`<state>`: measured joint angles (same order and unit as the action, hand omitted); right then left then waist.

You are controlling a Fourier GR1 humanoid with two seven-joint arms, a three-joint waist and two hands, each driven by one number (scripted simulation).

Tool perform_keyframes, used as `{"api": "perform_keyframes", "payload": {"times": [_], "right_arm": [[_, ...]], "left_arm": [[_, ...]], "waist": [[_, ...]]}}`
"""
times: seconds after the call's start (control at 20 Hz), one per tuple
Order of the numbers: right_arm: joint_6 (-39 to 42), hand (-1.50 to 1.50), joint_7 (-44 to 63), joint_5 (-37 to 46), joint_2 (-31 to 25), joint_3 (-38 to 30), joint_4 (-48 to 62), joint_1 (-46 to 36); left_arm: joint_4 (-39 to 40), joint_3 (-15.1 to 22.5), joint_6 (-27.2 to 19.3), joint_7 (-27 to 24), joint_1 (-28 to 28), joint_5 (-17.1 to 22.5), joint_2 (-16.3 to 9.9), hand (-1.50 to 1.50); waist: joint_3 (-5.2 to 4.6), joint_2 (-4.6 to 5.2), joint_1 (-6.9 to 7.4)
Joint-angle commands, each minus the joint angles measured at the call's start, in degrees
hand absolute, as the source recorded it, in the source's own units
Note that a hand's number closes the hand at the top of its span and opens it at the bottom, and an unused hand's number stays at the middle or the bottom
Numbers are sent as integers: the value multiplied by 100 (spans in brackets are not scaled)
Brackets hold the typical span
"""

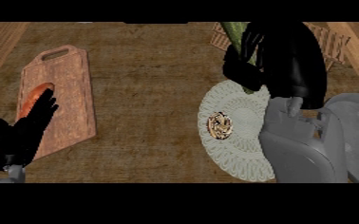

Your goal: Pick the squash from the placemat and place it in the tiered shelf

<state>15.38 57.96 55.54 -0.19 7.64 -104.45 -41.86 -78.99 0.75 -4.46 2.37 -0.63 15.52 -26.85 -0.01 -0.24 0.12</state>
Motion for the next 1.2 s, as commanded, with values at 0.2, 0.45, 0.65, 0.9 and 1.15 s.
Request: {"api": "perform_keyframes", "payload": {"times": [0.2,0.45,0.65,0.9,1.15], "right_arm": [[765,150,960,-3,-67,-685,-573,-1217],[712,150,908,396,-279,-812,-365,-1627],[1586,150,751,446,-1015,-1242,97,-2230],[1619,150,708,650,-1005,-1321,978,-2849],[1489,150,151,692,-1297,-1575,1169,-2546]], "left_arm": [[-35,-87,166,-58,-83,-38,149,0],[-67,-201,171,312,161,-76,22,0],[-210,-111,113,198,-132,-163,112,0],[-321,-84,142,244,-116,-213,161,0],[-481,-282,251,229,-276,-112,128,0]], "waist": [[-3,1,-13],[-2,3,-16],[-4,-25,-32],[-5,-6,53],[1,3,28]]}}
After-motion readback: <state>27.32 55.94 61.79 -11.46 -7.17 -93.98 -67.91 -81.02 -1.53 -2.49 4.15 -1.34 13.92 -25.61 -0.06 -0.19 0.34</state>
